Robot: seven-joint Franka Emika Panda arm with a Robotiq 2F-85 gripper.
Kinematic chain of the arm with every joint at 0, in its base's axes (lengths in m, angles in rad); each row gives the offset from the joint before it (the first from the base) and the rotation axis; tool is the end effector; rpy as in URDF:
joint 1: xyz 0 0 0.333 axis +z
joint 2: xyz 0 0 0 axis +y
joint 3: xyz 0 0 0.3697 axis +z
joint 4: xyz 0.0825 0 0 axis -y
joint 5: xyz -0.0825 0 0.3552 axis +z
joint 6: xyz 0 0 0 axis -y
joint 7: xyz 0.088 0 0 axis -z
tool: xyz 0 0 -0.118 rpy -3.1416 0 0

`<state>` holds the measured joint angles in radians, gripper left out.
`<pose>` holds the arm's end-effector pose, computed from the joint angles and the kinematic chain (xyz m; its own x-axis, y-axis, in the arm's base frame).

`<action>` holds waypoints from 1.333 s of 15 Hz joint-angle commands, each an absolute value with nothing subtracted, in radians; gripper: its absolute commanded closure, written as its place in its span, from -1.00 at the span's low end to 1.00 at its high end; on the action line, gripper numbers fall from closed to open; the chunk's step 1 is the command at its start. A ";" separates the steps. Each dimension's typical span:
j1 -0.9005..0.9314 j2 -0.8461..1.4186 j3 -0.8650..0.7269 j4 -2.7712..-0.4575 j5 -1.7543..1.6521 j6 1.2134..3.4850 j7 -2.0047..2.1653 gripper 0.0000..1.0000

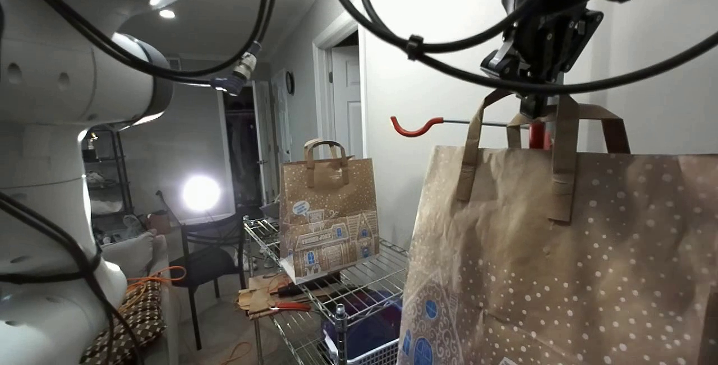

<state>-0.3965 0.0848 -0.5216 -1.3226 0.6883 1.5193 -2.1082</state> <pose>0.4057 -0.3718 0.7561 0.1622 0.8828 0.4409 0.8337 -0.3616 0.4174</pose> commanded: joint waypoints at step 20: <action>-0.427 0.069 -0.461 -1.232 0.603 1.523 -2.165 -1.00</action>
<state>-0.4479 0.0959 -0.4705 -1.1877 0.6316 1.4642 -2.1925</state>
